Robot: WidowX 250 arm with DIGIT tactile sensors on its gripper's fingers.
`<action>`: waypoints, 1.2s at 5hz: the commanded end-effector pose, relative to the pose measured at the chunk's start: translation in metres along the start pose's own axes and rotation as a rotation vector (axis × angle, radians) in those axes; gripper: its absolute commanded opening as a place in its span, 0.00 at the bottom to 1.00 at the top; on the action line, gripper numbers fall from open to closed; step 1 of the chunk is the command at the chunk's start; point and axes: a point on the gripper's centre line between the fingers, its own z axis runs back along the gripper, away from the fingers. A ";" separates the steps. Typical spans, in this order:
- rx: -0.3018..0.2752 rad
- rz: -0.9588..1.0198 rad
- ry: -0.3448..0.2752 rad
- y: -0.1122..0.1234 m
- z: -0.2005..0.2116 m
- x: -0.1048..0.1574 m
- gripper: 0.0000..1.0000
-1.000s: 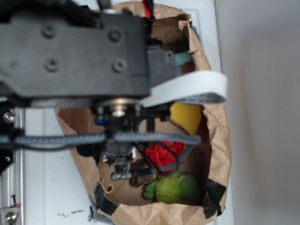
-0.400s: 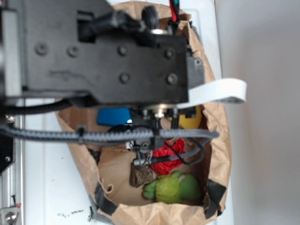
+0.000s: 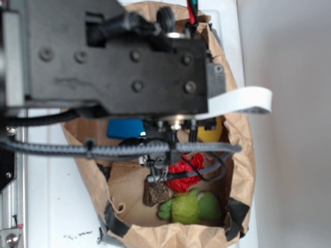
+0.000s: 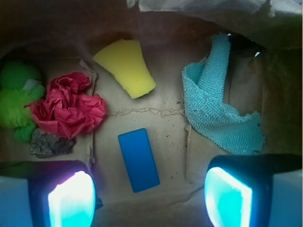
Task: Grab the blue cloth.
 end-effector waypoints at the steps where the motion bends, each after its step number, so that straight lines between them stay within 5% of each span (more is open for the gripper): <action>1: 0.066 -0.009 -0.059 0.017 -0.010 0.025 1.00; 2: 0.032 -0.063 -0.089 0.026 -0.016 0.030 1.00; 6: 0.060 -0.108 -0.016 0.057 -0.037 0.038 1.00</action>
